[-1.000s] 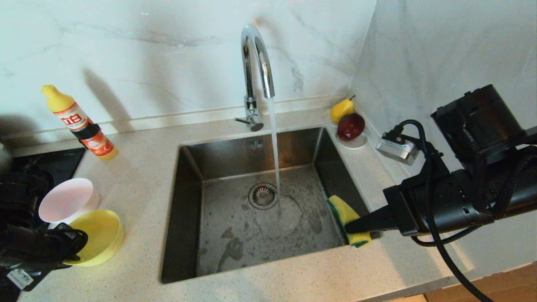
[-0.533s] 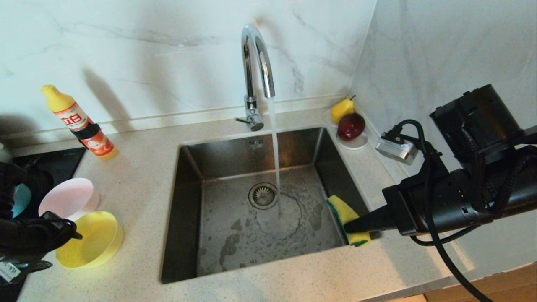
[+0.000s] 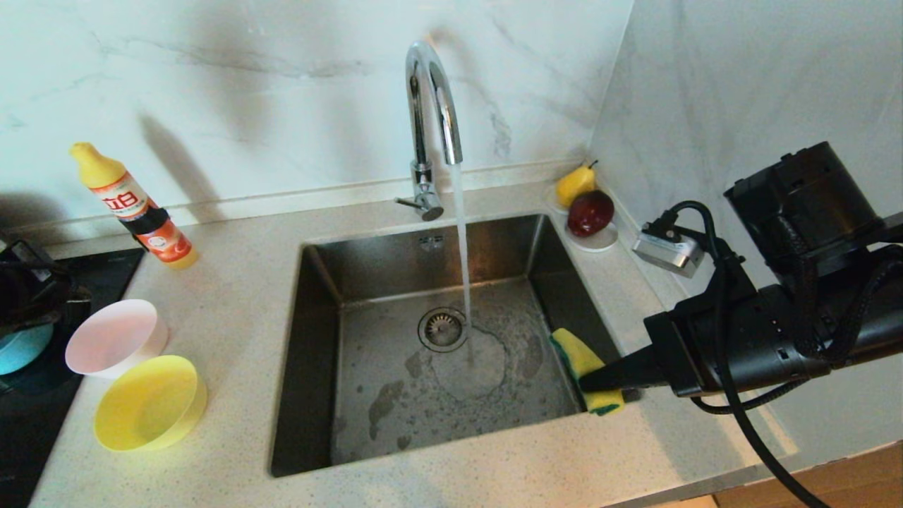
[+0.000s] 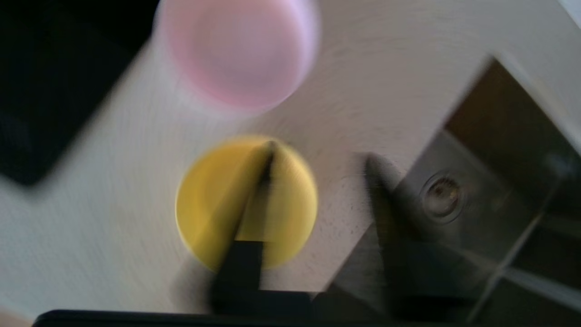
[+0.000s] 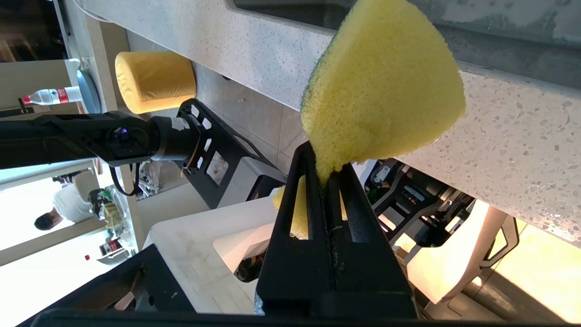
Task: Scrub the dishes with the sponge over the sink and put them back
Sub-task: Put down the sponge
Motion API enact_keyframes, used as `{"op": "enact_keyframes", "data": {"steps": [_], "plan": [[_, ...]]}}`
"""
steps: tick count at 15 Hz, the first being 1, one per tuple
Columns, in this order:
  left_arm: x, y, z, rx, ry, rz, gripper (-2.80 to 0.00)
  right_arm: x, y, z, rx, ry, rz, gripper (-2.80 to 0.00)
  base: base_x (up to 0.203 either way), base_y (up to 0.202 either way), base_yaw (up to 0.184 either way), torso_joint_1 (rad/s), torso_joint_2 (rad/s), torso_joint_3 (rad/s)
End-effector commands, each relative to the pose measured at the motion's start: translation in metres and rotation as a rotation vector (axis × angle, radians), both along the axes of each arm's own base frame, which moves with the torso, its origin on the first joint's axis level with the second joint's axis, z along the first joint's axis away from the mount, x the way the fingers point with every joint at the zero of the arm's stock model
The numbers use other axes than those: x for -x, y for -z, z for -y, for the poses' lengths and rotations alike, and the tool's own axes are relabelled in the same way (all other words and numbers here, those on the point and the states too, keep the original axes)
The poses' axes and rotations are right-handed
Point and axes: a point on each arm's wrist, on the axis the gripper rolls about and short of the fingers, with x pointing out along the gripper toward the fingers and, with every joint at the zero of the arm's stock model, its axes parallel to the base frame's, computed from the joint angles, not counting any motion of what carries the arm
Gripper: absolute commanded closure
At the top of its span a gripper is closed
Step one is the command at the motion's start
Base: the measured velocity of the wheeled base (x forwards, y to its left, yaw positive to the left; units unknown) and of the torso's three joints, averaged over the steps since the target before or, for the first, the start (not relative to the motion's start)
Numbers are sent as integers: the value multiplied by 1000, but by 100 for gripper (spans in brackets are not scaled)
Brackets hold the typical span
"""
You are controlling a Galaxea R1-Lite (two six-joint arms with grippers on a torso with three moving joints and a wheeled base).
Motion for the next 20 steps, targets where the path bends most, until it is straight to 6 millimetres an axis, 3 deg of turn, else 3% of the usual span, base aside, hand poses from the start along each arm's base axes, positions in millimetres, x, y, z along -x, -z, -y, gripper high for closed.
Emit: {"op": "enact_keyframes", "data": {"steps": [1,5,6,8,11,13,15,18,20], "plan": [[-17,-10,8,-202,170,22,0,1,1,1,1,-1,-8,0,0,0,0,0,0,0],[-67,-16,39,-562,391,301,0,1,0,1,-3,0,-4,0,0,0,0,0,0,0],[-71,-15,53,-650,443,382,0,1,-1,1,-5,0,-2,0,0,0,0,0,0,0],[-60,-15,86,-733,530,516,0,0,-2,0,-7,0,1,0,0,0,0,0,0,0],[9,-41,97,-773,522,666,0,-2,0,-1,-3,0,-4,0,0,0,0,0,0,0],[65,-53,94,-794,453,731,0,0,-3,-1,-9,1,3,0,0,0,0,0,0,0],[116,-54,86,-802,327,729,0,1,-3,0,-9,0,1,0,0,0,0,0,0,0],[180,-15,77,-807,223,689,0,4,-2,2,-8,0,0,0,0,0,0,0,0,0],[207,24,73,-817,162,633,0,5,-1,3,-4,2,-4,0,0,0,0,0,0,0]]}}
